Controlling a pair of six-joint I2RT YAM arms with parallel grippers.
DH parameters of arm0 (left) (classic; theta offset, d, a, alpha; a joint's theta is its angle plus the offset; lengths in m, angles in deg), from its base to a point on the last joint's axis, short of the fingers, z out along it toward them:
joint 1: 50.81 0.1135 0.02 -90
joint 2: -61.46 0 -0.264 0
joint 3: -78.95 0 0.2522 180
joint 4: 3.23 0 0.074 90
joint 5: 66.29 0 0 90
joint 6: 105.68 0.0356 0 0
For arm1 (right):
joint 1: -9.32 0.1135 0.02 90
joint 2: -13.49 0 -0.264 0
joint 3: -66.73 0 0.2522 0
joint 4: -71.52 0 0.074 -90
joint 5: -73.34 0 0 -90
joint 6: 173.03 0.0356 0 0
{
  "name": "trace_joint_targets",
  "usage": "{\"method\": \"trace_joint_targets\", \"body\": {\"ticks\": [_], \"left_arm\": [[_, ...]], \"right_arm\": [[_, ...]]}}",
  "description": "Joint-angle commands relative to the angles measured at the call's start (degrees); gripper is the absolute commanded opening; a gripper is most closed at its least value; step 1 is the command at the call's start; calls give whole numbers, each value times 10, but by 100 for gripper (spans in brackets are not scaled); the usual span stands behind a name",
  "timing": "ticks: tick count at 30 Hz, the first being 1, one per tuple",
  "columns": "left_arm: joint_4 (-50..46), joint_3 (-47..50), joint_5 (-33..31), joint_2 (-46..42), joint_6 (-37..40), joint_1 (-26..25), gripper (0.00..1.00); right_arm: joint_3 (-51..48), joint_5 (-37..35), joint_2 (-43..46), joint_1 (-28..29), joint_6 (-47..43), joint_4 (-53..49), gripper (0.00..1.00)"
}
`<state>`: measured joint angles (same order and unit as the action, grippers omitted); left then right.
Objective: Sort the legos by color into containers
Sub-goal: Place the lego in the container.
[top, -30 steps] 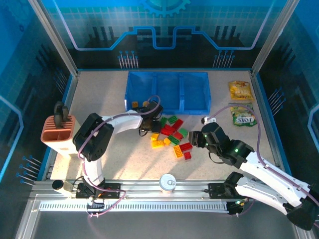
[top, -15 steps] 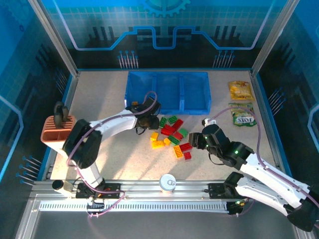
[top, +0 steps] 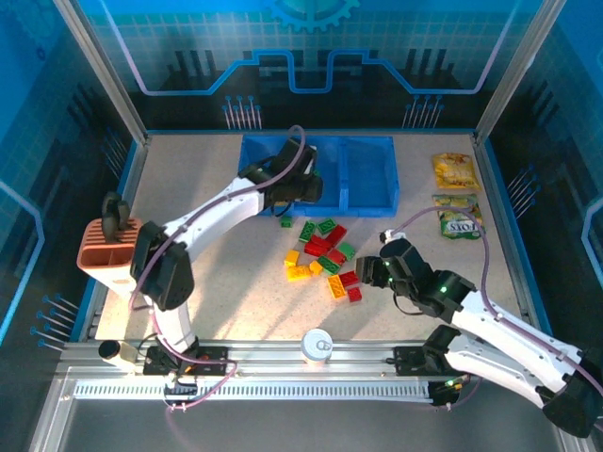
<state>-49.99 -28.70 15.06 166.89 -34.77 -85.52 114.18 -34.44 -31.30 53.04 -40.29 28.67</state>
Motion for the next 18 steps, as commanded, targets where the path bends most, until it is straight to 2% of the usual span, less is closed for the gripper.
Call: {"method": "trace_joint_targets", "body": {"ticks": [1,8,18], "left_arm": [[-40,-56,15,57,16,9,37],[-70,-151,16,155,14,24,38],[-112,-232,13,226,22,35,43]], "right_arm": [[-12,-4,35,1,18,-32,62],[-24,-11,77,1,19,-75,62],[-36,2,85,3,25,-82,62]]}}
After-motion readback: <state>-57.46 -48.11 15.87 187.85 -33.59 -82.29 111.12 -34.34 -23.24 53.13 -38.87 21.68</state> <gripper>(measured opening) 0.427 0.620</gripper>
